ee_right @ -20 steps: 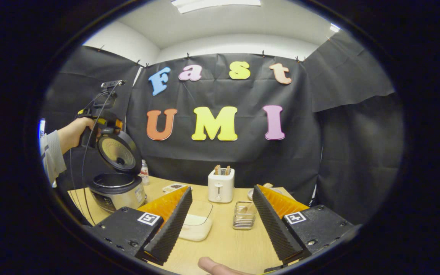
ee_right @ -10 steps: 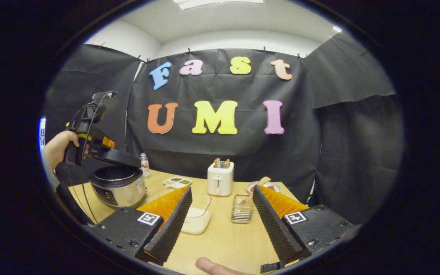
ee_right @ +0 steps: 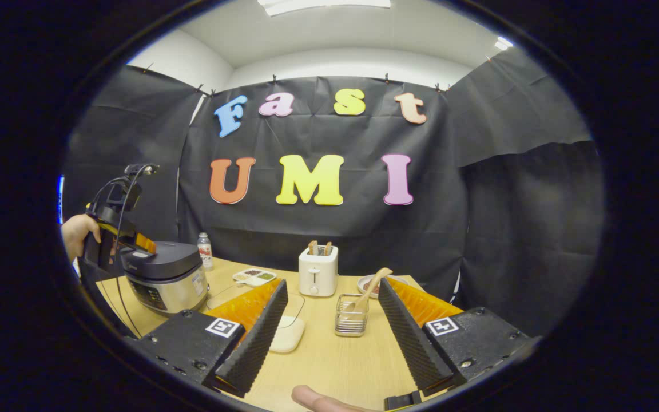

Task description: Close the left gripper, press the button to open the rice cooker; take a wooden spoon from the chopstick holder with the right hand, scoop a spoonful of rice and pour it into the rice cooker, then put the wooden spoon back into the chopstick holder.

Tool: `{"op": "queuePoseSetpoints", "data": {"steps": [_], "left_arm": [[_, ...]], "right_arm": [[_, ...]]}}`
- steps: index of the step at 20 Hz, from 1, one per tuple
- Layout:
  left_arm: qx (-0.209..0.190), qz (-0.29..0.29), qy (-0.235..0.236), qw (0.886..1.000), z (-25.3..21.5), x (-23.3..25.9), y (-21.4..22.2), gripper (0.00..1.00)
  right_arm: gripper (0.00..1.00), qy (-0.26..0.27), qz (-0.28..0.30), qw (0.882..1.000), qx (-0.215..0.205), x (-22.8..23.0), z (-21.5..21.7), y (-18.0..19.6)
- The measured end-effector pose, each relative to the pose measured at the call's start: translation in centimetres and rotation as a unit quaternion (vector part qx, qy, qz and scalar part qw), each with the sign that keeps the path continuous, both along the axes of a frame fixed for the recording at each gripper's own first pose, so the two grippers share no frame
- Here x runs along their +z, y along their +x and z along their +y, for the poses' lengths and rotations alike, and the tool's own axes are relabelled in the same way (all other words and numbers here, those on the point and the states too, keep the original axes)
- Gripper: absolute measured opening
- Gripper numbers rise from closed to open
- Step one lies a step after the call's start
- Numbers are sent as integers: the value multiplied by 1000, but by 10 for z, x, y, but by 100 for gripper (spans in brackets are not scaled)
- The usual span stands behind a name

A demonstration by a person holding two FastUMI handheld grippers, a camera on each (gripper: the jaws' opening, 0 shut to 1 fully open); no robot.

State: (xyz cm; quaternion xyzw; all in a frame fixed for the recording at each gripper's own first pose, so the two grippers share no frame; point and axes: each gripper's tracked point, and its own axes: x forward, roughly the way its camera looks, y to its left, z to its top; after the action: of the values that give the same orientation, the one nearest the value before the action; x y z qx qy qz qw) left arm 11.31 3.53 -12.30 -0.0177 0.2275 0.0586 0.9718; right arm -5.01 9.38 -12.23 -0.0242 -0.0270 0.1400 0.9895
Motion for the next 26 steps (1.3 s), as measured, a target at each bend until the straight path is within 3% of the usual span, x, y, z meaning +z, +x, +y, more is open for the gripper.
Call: {"op": "queuePoseSetpoints", "data": {"steps": [7, 10, 13, 18, 26], "left_arm": [[-18, -27, 10, 999, -4, 0, -22, 99], [-15, -70, 13, 997, -5, 1, -25, 99], [-19, -132, 25, 991, -5, 2, -27, 99], [-15, -219, 29, 975, -5, 3, -26, 99], [-5, -259, 29, 966, -7, -5, -27, 99]], "right_arm": [[100, 1, 5, 1000, 6, -2, 3, -3], [100, 5, 3, 1000, 7, -1, 6, -7], [100, 6, 8, 1000, 20, -3, 13, -11], [100, 0, 14, 1000, 2, 2, 13, -13], [100, -35, 7, 999, -12, 16, 27, -32]]}}
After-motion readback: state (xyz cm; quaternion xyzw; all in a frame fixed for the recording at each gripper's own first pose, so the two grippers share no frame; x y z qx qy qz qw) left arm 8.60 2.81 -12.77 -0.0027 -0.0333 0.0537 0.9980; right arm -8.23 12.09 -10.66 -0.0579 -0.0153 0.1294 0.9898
